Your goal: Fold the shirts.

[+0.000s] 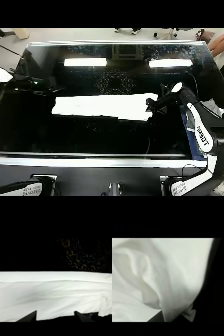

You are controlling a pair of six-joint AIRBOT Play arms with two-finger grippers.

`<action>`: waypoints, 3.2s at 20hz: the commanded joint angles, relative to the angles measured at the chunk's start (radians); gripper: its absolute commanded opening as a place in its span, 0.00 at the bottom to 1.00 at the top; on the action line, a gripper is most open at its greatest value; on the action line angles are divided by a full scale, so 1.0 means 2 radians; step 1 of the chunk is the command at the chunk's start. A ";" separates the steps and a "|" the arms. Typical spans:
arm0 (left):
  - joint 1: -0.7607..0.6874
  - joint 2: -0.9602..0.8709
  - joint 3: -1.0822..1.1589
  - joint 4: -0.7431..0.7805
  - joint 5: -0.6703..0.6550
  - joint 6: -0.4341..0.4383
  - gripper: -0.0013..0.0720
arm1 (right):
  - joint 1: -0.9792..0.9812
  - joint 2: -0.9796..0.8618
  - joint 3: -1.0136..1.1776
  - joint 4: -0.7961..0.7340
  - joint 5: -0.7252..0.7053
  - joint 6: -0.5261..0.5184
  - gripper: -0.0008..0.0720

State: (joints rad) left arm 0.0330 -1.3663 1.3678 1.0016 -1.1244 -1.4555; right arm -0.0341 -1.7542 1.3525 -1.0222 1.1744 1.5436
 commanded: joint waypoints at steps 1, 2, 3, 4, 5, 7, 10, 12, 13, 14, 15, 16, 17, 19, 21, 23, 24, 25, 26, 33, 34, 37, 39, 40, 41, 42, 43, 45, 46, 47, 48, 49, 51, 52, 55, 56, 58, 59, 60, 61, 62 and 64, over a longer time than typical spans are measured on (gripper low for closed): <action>-0.065 -0.010 -0.010 -0.001 0.046 -0.002 0.23 | 0.006 0.025 0.028 0.043 0.019 -0.016 0.03; -0.092 -0.025 -0.017 -0.005 0.080 -0.002 0.08 | 0.006 0.046 0.039 0.043 0.034 -0.015 0.03; -0.123 -0.047 -0.023 -0.018 0.120 -0.002 0.07 | 0.006 0.074 0.047 0.043 0.048 -0.015 0.03; -0.153 -0.073 -0.023 -0.045 0.154 -0.002 0.07 | 0.006 0.102 0.051 0.043 0.064 -0.014 0.04; -0.180 -0.101 -0.023 -0.084 0.179 -0.002 0.06 | 0.006 0.133 0.052 0.043 0.081 -0.009 0.04; -0.234 -0.157 -0.023 -0.175 0.217 -0.001 0.06 | 0.006 0.187 0.052 0.037 0.113 -0.005 0.04; -0.310 -0.230 -0.023 -0.281 0.269 -0.001 0.06 | 0.006 0.250 0.052 0.029 0.155 0.004 0.04; -0.346 -0.266 -0.010 -0.369 0.282 0.023 0.05 | 0.006 0.275 0.052 0.032 0.164 0.017 0.04; -0.360 -0.280 0.003 -0.403 0.282 0.055 0.05 | 0.006 0.282 0.052 0.036 0.169 0.017 0.04; -0.369 -0.291 0.020 -0.428 0.282 0.088 0.05 | 0.006 0.285 0.052 0.042 0.174 0.017 0.04; -0.370 -0.296 0.036 -0.432 0.282 0.113 0.05 | 0.006 0.285 0.052 0.054 0.175 0.017 0.04; -0.363 -0.294 0.046 -0.431 0.278 0.137 0.05 | 0.010 0.284 0.052 0.064 0.168 0.020 0.04; -0.350 -0.286 0.050 -0.430 0.268 0.155 0.05 | 0.019 0.282 0.052 0.061 0.151 0.023 0.04; -0.311 -0.247 0.050 -0.368 0.251 0.167 0.05 | 0.062 0.262 0.052 0.060 0.108 0.023 0.04; -0.258 -0.190 0.050 -0.256 0.230 0.139 0.05 | 0.115 0.222 0.052 0.064 0.053 0.023 0.04; -0.193 -0.119 0.050 -0.156 0.208 0.094 0.05 | 0.166 0.167 0.052 0.093 -0.020 0.016 0.04; -0.161 -0.086 0.050 -0.124 0.202 0.081 0.05 | 0.189 0.134 0.052 0.124 -0.057 0.007 0.04; -0.127 -0.051 0.050 -0.100 0.199 0.071 0.05 | 0.207 0.102 0.052 0.162 -0.090 -0.006 0.04; -0.097 -0.021 0.050 -0.090 0.193 0.062 0.05 | 0.225 0.066 0.056 0.204 -0.118 -0.021 0.04; 0.009 0.106 0.050 -0.070 0.059 0.061 0.05 | 0.236 -0.039 0.084 0.386 -0.210 -0.079 0.88; 0.010 0.113 0.050 -0.052 0.043 0.062 0.05 | 0.216 -0.026 0.084 0.358 -0.179 -0.078 0.87; 0.010 0.121 0.049 -0.006 0.019 0.062 0.05 | 0.138 0.024 0.084 0.174 -0.045 -0.018 0.88; 0.010 0.119 0.049 0.001 0.021 0.061 0.05 | 0.093 0.043 0.083 -0.014 0.054 0.035 0.88; 0.010 0.118 0.048 0.001 0.022 0.061 0.05 | 0.079 0.042 0.078 -0.081 0.094 0.060 0.88; 0.007 0.118 0.047 0.001 0.021 0.061 0.05 | 0.068 0.042 0.058 -0.094 0.113 0.066 0.88; 0.004 0.118 0.047 0.001 0.022 0.061 0.05 | 0.065 0.042 0.033 -0.066 0.113 0.064 0.88; 0.001 0.118 0.047 0.001 0.022 0.061 0.05 | 0.068 0.042 0.004 -0.021 0.090 0.044 0.92; -0.005 0.117 0.047 0.001 0.022 0.060 0.05 | 0.087 0.038 -0.043 0.027 0.022 0.030 0.96; -0.007 0.117 0.047 0.001 0.021 0.060 0.05 | 0.097 0.031 -0.056 0.045 -0.012 0.030 0.96; -0.009 0.117 0.047 0.001 0.021 0.060 0.05 | 0.105 0.022 -0.060 0.068 -0.031 0.029 0.94; -0.009 0.117 0.047 0.000 0.021 0.060 0.05 | 0.111 0.013 -0.060 0.098 -0.047 0.018 0.94; -0.009 0.117 0.047 0.000 0.021 0.060 0.05 | 0.114 0.008 -0.060 0.126 -0.064 0.006 0.93; -0.009 0.117 0.047 0.000 0.022 0.060 0.05 | 0.119 0.004 -0.060 0.170 -0.097 -0.006 0.77; -0.009 0.117 0.047 0.001 0.022 0.060 0.05 | 0.118 0.004 -0.059 0.198 -0.106 -0.021 0.43; -0.008 0.116 0.047 0.001 0.022 0.062 0.05 | 0.083 0.011 -0.003 0.262 -0.038 -0.084 0.03; -0.008 0.116 0.047 0.005 0.024 0.062 0.05 | 0.060 0.017 0.037 0.262 0.015 -0.080 0.03; -0.008 0.116 0.047 0.006 0.026 0.062 0.05 | 0.003 0.028 0.122 0.259 0.126 -0.043 0.03; -0.009 0.116 0.047 0.006 0.026 0.062 0.05 | -0.031 0.036 0.163 0.253 0.168 -0.020 0.03; -0.009 0.116 0.047 0.006 0.026 0.062 0.05 | -0.067 0.045 0.199 0.245 0.196 0.001 0.04; -0.009 0.116 0.047 0.006 0.026 0.062 0.05 | -0.102 0.053 0.228 0.233 0.211 0.017 0.04; -0.009 0.116 0.047 0.006 0.026 0.062 0.05 | -0.140 0.060 0.254 0.221 0.219 0.035 0.04; -0.009 0.116 0.047 0.006 0.026 0.062 0.05 | -0.208 0.069 0.291 0.209 0.226 0.045 0.04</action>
State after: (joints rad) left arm 0.0154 -1.1343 1.4620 1.0130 -1.0740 -1.3342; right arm -0.2703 -1.6463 1.7977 -0.5686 1.5208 1.5661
